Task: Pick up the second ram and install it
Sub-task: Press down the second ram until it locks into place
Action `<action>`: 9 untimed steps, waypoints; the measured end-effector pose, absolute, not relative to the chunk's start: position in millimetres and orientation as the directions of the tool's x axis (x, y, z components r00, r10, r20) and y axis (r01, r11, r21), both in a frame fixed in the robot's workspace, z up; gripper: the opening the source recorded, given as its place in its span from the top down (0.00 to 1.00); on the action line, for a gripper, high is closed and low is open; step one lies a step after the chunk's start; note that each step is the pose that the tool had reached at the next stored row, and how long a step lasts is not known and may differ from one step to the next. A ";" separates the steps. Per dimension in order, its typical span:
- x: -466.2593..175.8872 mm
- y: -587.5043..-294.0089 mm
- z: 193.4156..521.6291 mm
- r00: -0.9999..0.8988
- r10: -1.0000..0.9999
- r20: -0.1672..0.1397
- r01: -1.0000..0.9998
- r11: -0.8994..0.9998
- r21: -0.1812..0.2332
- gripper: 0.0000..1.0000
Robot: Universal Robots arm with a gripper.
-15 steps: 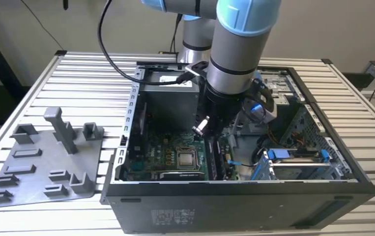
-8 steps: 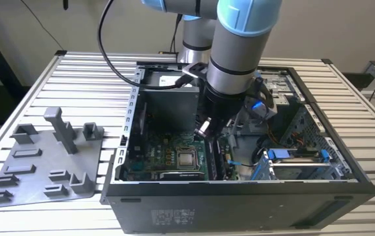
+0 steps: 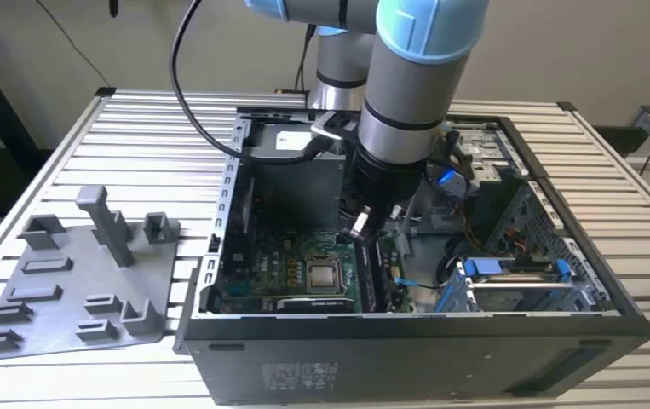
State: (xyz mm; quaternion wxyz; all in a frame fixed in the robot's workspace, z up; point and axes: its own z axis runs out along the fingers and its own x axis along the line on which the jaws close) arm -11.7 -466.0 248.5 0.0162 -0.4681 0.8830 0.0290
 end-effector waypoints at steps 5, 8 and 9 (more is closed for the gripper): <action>-11.7 -466.0 248.5 -0.493 -0.867 -0.065 -0.870 0.492 0.031 0.89; -11.7 -466.0 248.4 -0.454 -0.888 -0.074 -0.891 0.454 0.023 0.89; -11.7 -466.0 248.4 -0.441 -0.894 -0.076 -0.897 0.441 0.020 0.89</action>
